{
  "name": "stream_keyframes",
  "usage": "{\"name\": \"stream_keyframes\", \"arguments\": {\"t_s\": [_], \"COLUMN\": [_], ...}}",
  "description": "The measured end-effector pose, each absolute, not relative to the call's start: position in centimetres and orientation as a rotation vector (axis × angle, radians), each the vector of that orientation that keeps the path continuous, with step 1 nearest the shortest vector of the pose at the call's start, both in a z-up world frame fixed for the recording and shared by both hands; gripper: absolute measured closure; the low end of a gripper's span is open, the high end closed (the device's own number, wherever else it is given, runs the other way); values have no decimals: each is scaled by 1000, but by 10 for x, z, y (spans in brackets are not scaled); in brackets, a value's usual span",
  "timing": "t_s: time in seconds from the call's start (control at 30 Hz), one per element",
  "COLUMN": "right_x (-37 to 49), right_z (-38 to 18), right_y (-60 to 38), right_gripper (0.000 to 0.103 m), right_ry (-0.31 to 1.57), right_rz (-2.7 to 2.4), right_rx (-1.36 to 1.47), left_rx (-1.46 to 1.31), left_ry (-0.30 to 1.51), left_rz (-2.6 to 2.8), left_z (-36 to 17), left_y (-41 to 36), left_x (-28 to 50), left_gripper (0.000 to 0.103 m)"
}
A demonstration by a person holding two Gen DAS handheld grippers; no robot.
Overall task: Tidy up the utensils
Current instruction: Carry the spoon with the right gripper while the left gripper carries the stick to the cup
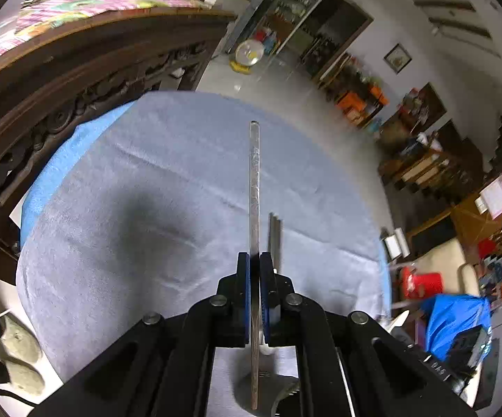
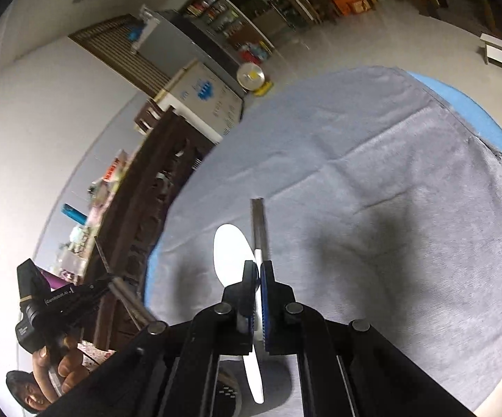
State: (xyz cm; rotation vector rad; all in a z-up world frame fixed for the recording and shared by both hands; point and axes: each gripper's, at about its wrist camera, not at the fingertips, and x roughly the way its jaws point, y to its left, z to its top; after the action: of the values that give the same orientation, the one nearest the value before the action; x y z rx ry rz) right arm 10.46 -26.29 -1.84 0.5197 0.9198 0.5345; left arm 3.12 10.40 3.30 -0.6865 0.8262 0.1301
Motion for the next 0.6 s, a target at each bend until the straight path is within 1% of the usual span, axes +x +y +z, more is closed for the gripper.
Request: {"name": "stream_keyframes", "arguments": {"t_s": [0.23,0.47,0.6], "right_x": [85,72,65], "right_z": [-3,-11,-19], "right_y": [-239,-223,-214], "right_gripper": [99,99,99], "right_ry": [857,805,800], "right_rz": [573,565,549], "right_rx": [490,462,412], "left_rx": [-682,-665,-636], "left_ry": [723,646,638], "left_rz": [114,134,136], "left_z": [55,45,37], "left_y": [88,69,54], "left_x": [13,0,-2], "left_gripper": [98,98,98]}}
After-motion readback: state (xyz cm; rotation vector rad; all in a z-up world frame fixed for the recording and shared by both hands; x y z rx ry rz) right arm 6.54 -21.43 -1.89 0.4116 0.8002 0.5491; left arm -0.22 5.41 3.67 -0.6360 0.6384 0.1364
